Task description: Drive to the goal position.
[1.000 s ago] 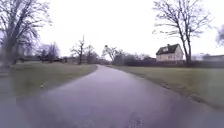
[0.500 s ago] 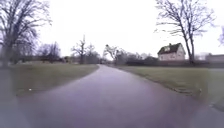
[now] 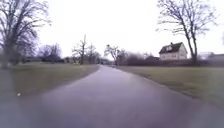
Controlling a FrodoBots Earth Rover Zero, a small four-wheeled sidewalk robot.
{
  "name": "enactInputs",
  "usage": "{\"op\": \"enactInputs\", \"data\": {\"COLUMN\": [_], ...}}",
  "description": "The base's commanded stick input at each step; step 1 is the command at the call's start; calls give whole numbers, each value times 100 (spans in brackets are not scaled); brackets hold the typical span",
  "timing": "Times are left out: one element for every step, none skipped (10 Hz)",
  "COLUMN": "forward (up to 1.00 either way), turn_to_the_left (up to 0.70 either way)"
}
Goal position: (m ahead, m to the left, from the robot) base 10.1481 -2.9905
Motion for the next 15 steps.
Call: {"op": "enactInputs", "data": {"forward": [100,100,100,100,100,100,100,100,100,100,100,100,100,100,100], "turn_to_the_left": [0,0,0,0,0,0,0,0,0,0,0,0,0,0,0]}}
